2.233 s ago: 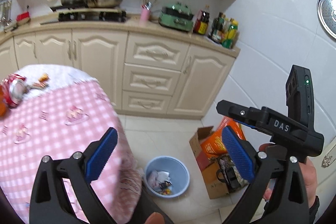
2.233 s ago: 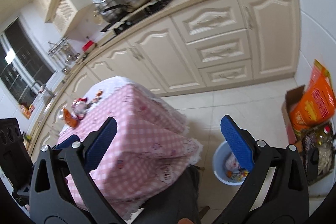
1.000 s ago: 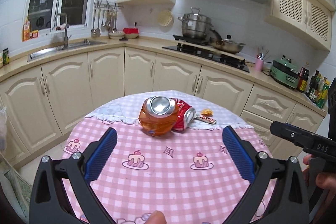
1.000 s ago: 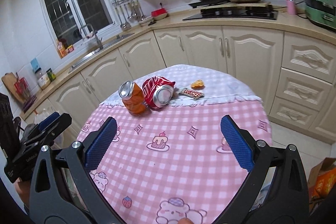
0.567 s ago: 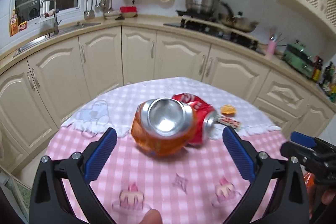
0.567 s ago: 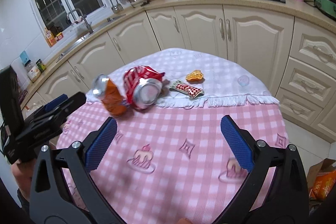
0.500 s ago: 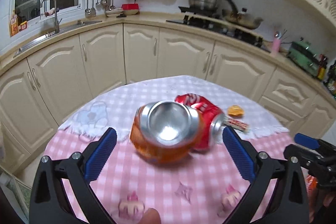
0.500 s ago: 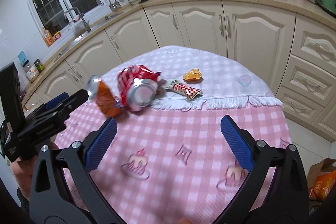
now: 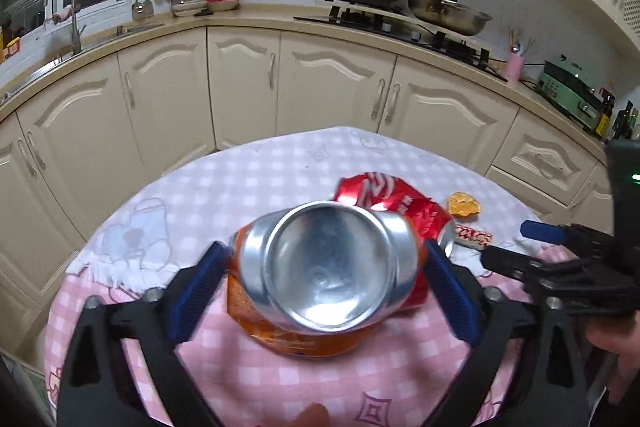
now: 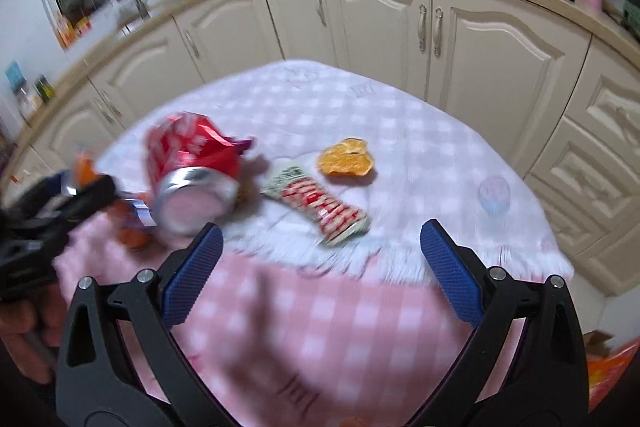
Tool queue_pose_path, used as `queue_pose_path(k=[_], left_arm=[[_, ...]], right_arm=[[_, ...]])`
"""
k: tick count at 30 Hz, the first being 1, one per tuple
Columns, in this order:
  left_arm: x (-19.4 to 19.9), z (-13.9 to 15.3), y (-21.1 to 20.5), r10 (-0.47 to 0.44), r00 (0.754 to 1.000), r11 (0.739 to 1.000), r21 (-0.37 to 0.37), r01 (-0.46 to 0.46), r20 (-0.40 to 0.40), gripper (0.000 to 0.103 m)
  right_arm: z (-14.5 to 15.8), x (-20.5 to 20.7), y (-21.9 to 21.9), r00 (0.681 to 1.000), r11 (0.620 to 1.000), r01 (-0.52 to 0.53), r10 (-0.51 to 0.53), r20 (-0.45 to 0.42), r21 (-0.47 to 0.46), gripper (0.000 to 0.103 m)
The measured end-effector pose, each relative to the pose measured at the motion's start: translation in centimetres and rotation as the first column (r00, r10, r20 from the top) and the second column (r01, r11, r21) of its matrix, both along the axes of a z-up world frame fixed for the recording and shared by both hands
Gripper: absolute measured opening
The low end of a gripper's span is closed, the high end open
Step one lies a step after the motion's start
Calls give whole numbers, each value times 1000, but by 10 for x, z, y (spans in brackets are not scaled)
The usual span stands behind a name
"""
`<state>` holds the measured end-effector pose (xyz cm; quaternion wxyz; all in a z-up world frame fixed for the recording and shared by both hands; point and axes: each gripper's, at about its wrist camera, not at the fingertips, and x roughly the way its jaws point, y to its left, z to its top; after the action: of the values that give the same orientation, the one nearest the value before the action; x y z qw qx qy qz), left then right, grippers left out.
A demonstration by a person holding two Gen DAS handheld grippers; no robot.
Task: Collect trash
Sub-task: 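Grasp the orange can with the left tool while the right tool grasps the red-white wrapper, then carry the orange can and wrapper to the blue bin and open both tools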
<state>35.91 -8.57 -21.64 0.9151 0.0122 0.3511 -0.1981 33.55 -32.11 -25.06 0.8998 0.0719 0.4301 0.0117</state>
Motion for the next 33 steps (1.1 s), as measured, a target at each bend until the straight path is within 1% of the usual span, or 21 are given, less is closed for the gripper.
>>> queue_pose_path(k=[3,4,5,6,7,8,10,11,19,25,33], left_arm=[[-2,-1,6,-5,1000,1000,-30,5,-8,92],[-3,0,7,-5,1000,999,-36,5,-8,92],[-4,-1,9,-4,1000,999,-42,4,-5,92],[-6,0,11,0,1000,999,-45,0,-4,92],[-7,0,14,6,1000,999,-54,-6,-3,92],[-7,0,16,9,1000,998,-61,-9,-4,92],[-11,2,23,22,1000,996,-82,-23,-4,92],[-13,4,24,28,1000,996,-89,-28,-1,91],[-47,12,47,54,998,988,-142,-51,17,91],[-86,25,59,60,997,986,-159,-51,51,91],[-148,54,57,46,990,984,-175,-21,135,91]], right_arm=[[-12,13,2,999,1000,-19,18,-36,-17,96],[-13,14,4,999,999,-26,25,-34,-27,87],[-12,14,8,999,998,-31,30,-27,-59,70],[-11,13,10,999,997,-36,34,-24,-75,57],[-10,13,10,999,996,-37,35,-24,-76,38],[-9,11,11,999,996,-45,43,-28,-73,31],[-9,8,12,998,995,-55,53,-28,-87,29],[-8,3,13,998,995,-59,57,-26,-78,28],[6,-37,17,999,998,-51,51,9,-43,28],[24,-78,21,998,999,-47,48,49,-25,28],[57,-144,23,987,997,-58,51,151,43,28]])
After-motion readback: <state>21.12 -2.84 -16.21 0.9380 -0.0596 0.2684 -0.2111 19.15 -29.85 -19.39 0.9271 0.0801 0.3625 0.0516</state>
